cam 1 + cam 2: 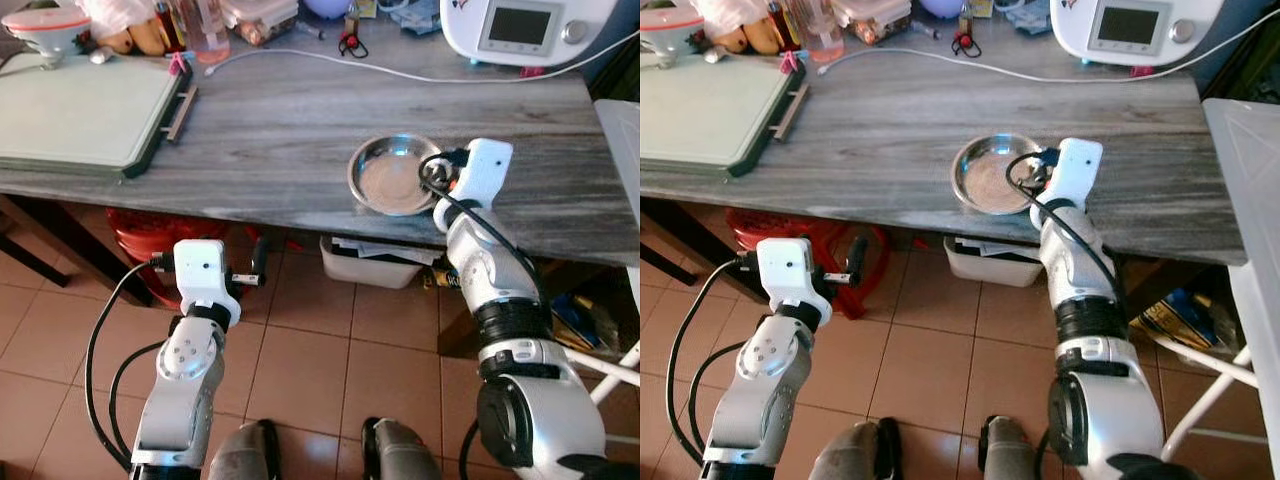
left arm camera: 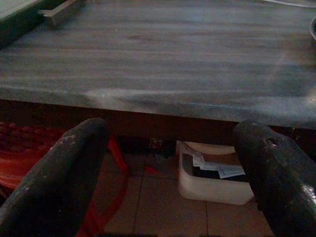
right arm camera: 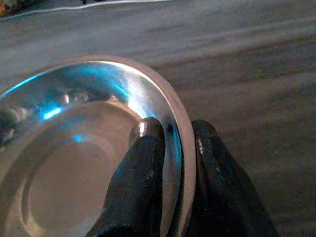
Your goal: Setting the table
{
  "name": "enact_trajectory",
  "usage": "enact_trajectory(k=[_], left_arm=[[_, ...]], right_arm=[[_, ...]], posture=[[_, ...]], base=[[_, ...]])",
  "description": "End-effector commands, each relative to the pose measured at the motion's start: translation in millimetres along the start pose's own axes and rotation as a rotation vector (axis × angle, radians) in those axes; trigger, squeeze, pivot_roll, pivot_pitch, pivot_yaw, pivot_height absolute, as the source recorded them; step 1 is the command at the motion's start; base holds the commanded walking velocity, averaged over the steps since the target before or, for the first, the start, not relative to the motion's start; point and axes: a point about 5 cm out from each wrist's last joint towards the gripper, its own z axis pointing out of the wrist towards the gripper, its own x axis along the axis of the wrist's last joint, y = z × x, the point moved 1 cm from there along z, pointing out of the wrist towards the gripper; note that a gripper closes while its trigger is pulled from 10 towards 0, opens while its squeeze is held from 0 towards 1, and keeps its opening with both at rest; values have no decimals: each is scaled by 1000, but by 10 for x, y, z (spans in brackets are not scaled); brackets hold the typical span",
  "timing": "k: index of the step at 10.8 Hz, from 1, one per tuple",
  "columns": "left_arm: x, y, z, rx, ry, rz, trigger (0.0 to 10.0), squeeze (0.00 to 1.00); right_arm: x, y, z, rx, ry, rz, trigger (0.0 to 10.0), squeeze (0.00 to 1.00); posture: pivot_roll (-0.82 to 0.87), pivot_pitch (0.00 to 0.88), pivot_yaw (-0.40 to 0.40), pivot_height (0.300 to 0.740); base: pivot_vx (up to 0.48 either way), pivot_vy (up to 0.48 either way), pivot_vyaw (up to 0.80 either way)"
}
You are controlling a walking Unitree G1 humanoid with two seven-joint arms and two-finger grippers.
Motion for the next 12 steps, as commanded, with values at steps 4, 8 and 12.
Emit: enact_trajectory(k=[4, 8, 12], left_arm=[[-2, -8, -9, 3, -6, 6, 10000, 0], [2, -10, 4, 7, -3, 14, 10000, 0], [28, -98, -14, 54, 11, 23, 10000, 0]], right_arm=[[61, 48, 33, -35, 42, -20, 10000, 1000], [164, -36, 73, -14, 99, -32, 10000, 1000], [322, -127, -308, 73, 358, -158, 10000, 1000]], posture=[[-26, 205, 37, 740], [-18, 201, 35, 740], [-3, 148, 36, 740]], base=[[0, 0, 0], [0, 0, 0], [0, 0, 0]])
